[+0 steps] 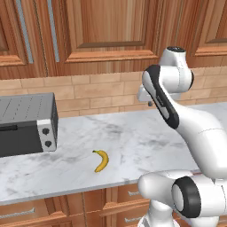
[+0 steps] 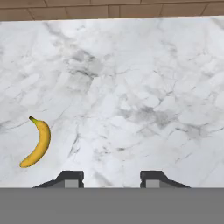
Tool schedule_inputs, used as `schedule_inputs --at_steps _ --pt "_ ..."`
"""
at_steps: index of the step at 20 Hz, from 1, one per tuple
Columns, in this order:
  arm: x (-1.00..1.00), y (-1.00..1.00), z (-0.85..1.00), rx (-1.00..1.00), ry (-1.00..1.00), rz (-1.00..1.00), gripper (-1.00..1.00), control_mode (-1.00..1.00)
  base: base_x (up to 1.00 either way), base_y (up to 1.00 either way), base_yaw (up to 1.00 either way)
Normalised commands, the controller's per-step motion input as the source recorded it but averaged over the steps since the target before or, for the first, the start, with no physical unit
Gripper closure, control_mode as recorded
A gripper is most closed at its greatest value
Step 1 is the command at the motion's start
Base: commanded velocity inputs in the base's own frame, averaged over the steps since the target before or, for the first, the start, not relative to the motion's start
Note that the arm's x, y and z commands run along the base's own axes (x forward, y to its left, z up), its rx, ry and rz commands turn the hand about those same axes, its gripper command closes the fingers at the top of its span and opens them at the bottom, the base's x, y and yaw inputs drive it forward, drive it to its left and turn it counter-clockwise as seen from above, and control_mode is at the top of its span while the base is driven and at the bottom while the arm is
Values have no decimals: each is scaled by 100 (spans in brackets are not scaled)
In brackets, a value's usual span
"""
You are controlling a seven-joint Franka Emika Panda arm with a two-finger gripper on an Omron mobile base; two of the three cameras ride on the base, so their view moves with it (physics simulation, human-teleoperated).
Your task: Place the banana in the correct fridge rack based on whether it is a fruit or vegetable. Finally, close the fridge door.
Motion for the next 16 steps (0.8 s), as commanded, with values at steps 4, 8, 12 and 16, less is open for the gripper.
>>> schedule_inputs --at_steps 4,8,12,16 --pt "-51 34 -17 -1 3 1 -100 -100 0 0 0" --pt "-1 100 -80 -27 15 -9 -100 -100 0 0 0" --pt "0 100 -100 -17 18 -3 -100 -100 0 0 0" --pt "-2 41 -100 -5 14 0 -100 -100 0 0 0"
